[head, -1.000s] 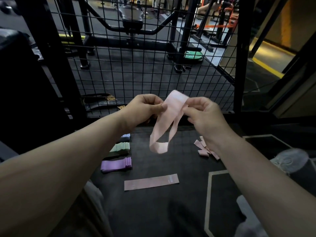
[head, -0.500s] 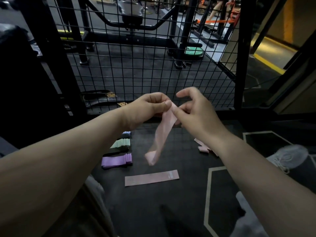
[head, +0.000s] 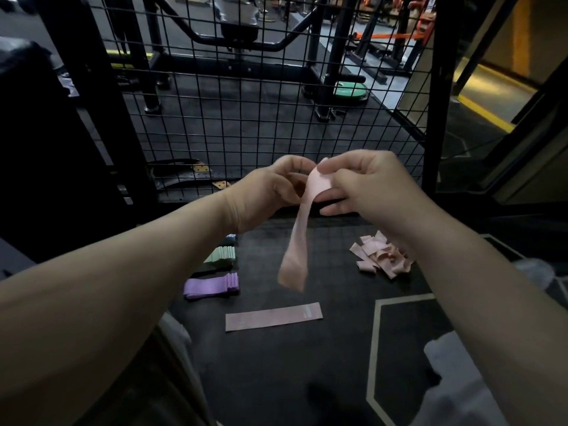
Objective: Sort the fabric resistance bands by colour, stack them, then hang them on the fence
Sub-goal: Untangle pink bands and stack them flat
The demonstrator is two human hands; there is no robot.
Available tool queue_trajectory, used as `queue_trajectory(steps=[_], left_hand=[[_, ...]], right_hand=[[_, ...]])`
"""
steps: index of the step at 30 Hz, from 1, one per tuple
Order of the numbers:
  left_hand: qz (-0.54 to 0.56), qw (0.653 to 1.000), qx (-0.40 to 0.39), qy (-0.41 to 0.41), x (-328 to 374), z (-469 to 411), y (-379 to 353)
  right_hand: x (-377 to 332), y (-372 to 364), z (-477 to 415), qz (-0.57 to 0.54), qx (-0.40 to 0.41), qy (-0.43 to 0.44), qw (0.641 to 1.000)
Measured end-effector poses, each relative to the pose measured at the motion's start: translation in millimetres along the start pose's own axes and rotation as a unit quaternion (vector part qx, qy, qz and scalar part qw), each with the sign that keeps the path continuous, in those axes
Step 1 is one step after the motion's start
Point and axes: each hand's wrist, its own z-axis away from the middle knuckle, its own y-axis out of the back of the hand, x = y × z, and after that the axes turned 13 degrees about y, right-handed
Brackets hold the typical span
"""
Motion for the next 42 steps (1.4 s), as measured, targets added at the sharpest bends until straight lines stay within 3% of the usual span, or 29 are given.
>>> queue_trajectory(steps=[2, 5, 8, 11, 18, 21, 30, 34, 42], left_hand=[[-0.012, 0.999, -0.042, 0.009, 0.9, 2.4, 1.1], [-0.104, 0.991, -0.084, 0.024, 1.8, 9.2, -3.1], [-0.166, 0.981, -0.093, 0.047, -2.7, 9.3, -5.6], [-0.189, 0.975, -0.098, 0.062, -5.3, 9.8, -1.5], [-0.192, 0.958, -0.155, 0.144, -4.3, 15.8, -0.3], [-0.208, 0.949, -0.160, 0.173, -3.3, 17.7, 0.7], [-0.289, 0.924, -0.047, 0.244, -4.5, 23.1, 5.1], [-0.336, 0.906, 0.028, 0.256, -13.4, 17.7, 18.6], [-0.347, 0.880, 0.158, 0.284, -25.1, 11.6, 40.2]], right_hand=[[-1.9, 2.6, -1.5, 0.018, -0.034, 0.003, 0.999], [-5.4, 6.7, -2.8, 0.140, -0.096, 0.055, 0.984], [-9.0, 7.3, -4.3, 0.258, -0.087, 0.132, 0.953], [-6.2, 9.6, -10.1, 0.309, -0.045, 0.165, 0.936], [-3.8, 30.8, -18.1, 0.232, 0.108, 0.089, 0.963], [1.6, 42.5, -17.2, 0.140, 0.145, 0.055, 0.978], [49.6, 76.1, -8.6, 0.061, 0.214, -0.075, 0.972], [81.8, 85.7, 3.4, 0.091, 0.164, -0.132, 0.973], [123.3, 89.7, 21.6, -0.026, 0.105, -0.225, 0.968]])
